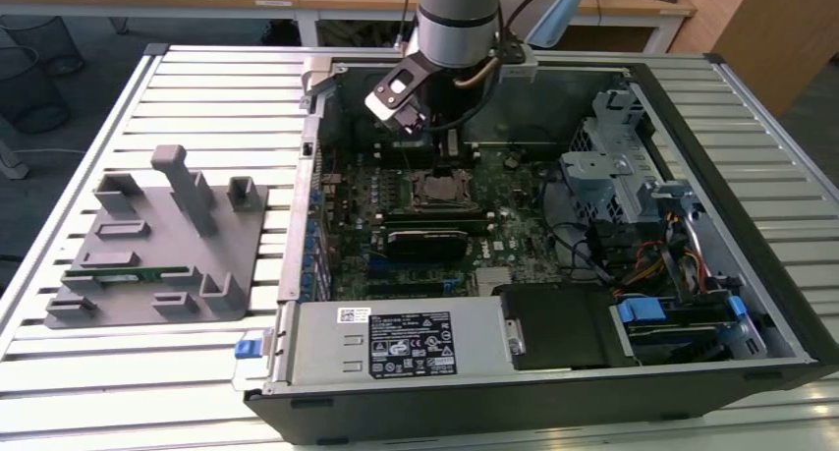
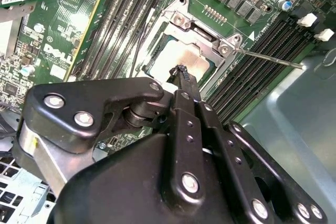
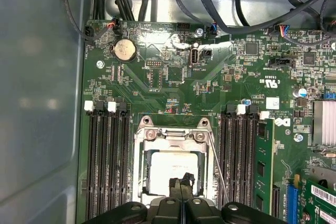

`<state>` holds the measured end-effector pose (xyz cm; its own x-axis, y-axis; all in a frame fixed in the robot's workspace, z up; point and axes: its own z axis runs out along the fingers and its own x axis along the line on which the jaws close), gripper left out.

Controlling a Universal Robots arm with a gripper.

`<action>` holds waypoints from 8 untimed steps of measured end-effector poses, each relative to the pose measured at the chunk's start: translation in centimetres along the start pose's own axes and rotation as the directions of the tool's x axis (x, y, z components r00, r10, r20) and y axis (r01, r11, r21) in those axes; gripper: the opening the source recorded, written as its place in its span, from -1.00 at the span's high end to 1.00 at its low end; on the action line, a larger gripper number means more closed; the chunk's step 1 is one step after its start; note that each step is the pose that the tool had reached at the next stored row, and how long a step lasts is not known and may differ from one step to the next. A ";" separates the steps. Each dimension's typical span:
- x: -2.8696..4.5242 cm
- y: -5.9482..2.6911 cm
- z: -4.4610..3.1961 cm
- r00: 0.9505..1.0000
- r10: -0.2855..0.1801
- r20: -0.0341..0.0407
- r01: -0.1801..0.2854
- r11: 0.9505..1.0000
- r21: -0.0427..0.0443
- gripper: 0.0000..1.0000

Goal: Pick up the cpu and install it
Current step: 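Install the first cpu locking lever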

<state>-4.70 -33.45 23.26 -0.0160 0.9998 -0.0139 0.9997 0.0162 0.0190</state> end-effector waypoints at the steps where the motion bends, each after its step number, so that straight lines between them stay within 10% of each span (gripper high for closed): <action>1: 0.00 0.00 -0.02 1.000 0.000 0.000 0.000 1.000 0.000 0.79; 8: -0.01 0.00 -0.28 1.000 0.000 0.000 0.000 1.000 0.000 0.79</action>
<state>-4.70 -33.45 23.54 -0.0159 0.9998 -0.0139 0.9997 0.0162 0.0190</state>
